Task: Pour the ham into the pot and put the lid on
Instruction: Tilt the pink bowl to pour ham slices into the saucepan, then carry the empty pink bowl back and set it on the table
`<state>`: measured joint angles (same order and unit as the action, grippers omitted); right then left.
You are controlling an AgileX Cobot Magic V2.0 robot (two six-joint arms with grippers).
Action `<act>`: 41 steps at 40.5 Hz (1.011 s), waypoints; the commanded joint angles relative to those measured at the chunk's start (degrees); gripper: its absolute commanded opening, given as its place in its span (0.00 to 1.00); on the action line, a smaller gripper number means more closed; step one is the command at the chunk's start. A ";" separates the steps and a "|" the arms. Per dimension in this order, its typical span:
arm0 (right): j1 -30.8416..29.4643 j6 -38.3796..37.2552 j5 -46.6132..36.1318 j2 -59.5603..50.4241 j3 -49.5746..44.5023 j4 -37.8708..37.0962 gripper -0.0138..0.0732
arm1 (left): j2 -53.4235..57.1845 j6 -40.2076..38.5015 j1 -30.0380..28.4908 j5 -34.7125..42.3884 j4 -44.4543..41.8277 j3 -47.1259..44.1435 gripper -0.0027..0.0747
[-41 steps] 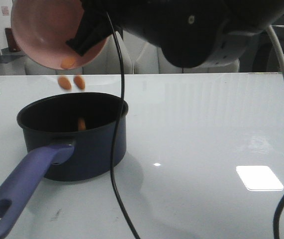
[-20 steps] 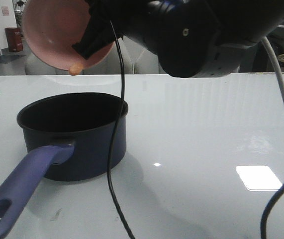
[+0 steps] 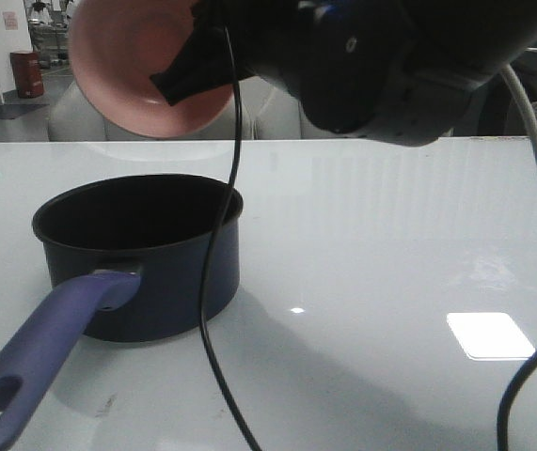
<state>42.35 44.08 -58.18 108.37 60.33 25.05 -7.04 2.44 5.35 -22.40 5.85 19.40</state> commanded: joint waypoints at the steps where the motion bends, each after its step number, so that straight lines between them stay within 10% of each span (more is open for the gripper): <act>1: -0.24 -2.59 5.25 -6.19 1.28 6.84 0.32 | -0.67 -0.25 0.37 4.32 0.42 1.37 0.49; 22: -12.04 -2.53 58.18 -22.15 1.99 10.36 0.32 | -0.67 -0.25 0.37 4.32 0.42 1.37 0.49; 41: -29.15 -8.13 79.89 -26.20 2.76 10.26 0.32 | -0.67 -0.25 0.37 4.32 0.42 1.37 0.49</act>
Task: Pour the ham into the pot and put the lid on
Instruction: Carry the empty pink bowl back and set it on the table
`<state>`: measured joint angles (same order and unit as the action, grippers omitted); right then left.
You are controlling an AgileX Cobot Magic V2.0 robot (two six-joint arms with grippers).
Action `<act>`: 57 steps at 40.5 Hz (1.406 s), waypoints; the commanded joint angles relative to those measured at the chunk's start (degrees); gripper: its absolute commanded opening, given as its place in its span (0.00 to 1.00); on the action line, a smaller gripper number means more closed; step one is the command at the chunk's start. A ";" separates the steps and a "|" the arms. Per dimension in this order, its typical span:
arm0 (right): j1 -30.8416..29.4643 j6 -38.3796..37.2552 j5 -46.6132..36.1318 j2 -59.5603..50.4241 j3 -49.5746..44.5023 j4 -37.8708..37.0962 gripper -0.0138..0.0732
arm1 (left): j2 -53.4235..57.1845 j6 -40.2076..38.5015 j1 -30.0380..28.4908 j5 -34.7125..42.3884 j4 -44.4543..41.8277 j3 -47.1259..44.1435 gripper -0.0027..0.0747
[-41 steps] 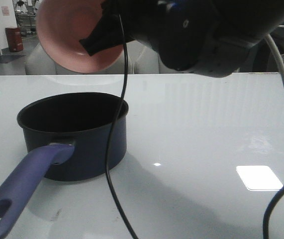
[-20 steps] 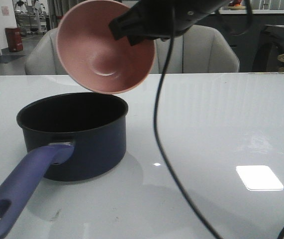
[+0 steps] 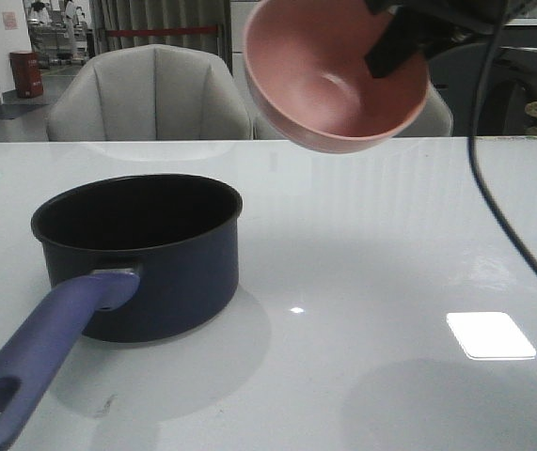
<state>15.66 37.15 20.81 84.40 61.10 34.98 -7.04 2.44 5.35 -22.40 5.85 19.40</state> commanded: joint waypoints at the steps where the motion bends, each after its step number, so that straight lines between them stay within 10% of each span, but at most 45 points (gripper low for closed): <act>1: -3.31 -1.19 1.68 -2.24 1.99 0.32 0.32 | -0.67 -0.25 0.37 4.32 0.42 1.37 0.49; 10: -9.34 -5.23 9.51 -2.24 1.99 -2.02 0.32 | -0.67 -0.25 0.37 4.32 0.53 1.37 0.49; 25: -10.28 -30.81 17.84 -0.40 1.99 -31.33 0.32 | -0.67 -0.25 0.37 4.32 0.87 1.37 0.49; 40: -10.28 -31.90 21.32 10.33 1.99 -31.85 0.34 | -0.67 -0.25 0.37 4.08 0.87 1.37 0.49; 57: -10.28 -32.45 20.45 10.71 1.99 -32.47 0.63 | -0.67 -0.25 0.37 3.84 0.87 1.37 0.49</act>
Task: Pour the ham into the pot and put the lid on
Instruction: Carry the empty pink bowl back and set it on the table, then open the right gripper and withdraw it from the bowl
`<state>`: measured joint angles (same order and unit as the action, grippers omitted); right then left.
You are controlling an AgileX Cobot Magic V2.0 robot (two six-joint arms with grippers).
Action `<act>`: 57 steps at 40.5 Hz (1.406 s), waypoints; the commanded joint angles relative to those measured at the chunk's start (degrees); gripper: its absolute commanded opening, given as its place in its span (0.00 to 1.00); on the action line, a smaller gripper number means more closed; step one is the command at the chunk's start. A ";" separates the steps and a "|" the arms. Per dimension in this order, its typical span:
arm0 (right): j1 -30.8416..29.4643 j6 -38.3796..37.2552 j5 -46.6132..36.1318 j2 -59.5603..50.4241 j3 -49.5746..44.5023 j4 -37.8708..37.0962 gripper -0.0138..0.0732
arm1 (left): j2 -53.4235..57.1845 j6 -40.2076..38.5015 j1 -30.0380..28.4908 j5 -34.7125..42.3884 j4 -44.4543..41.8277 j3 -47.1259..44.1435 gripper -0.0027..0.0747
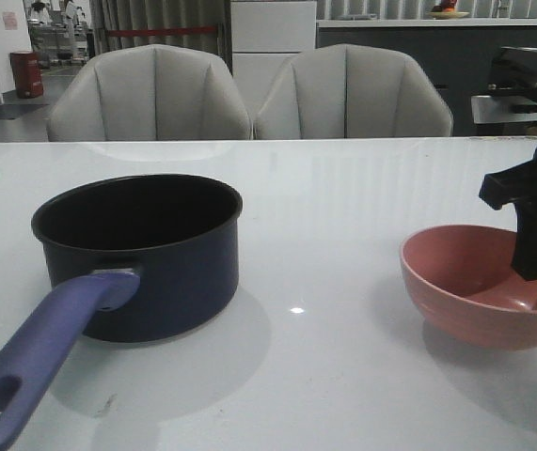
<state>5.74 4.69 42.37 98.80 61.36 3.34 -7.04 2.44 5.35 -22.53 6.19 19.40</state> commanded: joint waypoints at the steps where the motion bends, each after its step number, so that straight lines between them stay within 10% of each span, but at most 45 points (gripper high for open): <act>1: -0.36 0.01 -1.11 -4.40 1.73 -0.82 0.63 | -0.67 -0.25 0.37 3.97 0.53 1.37 0.49; 21: 4.37 0.87 -7.66 -32.36 -3.80 -0.77 0.63 | -0.67 -0.25 0.37 3.86 0.53 1.37 0.49; 44: 12.85 0.81 -36.80 -67.25 -34.42 3.65 0.63 | -0.67 -0.25 0.37 3.54 0.53 1.37 0.49; 57: 13.44 0.81 -39.79 -82.69 -47.24 3.65 0.60 | -0.67 -0.25 0.37 3.54 0.53 1.37 0.49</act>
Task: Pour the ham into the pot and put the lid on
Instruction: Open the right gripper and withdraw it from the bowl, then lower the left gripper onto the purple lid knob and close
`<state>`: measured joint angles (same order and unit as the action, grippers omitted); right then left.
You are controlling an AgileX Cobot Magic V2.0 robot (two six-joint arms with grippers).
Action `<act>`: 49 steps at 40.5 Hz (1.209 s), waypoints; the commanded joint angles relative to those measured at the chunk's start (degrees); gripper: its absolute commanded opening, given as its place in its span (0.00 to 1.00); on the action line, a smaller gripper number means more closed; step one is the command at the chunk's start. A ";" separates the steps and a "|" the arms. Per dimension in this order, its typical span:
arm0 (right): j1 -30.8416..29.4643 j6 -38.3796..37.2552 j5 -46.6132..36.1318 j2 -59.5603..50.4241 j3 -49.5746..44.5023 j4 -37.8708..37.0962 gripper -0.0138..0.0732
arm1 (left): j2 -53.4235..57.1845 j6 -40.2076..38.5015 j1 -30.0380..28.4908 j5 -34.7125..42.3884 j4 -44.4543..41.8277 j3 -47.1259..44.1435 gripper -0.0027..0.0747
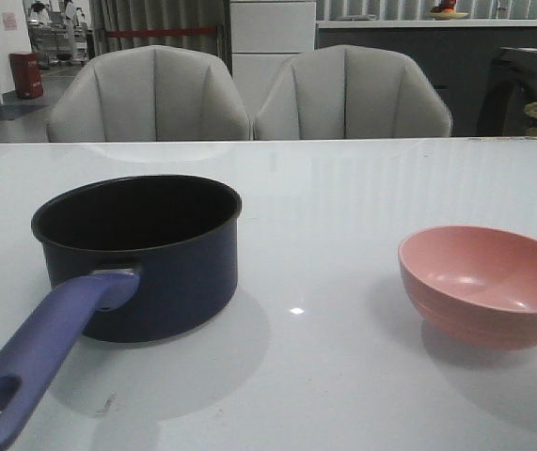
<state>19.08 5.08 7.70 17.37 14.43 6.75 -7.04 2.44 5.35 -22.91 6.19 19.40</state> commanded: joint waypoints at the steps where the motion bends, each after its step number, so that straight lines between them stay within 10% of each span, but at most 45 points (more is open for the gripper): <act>1: 0.09 0.42 -5.36 -1.77 -0.93 0.24 0.57 | -0.67 -0.25 0.37 3.93 0.53 1.37 0.49; 6: 0.09 0.42 -5.42 -2.26 -1.87 0.24 0.29 | -0.67 -0.25 0.37 3.71 1.02 1.37 0.49; 31: 0.09 0.42 -5.65 -2.26 -1.87 0.24 0.34 | -25.99 -6.73 0.37 -9.93 -3.77 17.37 0.89; 49: 0.09 0.42 -5.65 -2.26 -1.87 0.24 0.34 | -52.88 -9.56 -3.78 -23.48 -3.77 33.56 0.90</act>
<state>19.08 5.19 7.22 14.82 10.80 6.77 -56.48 -6.34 2.70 -46.02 2.21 48.61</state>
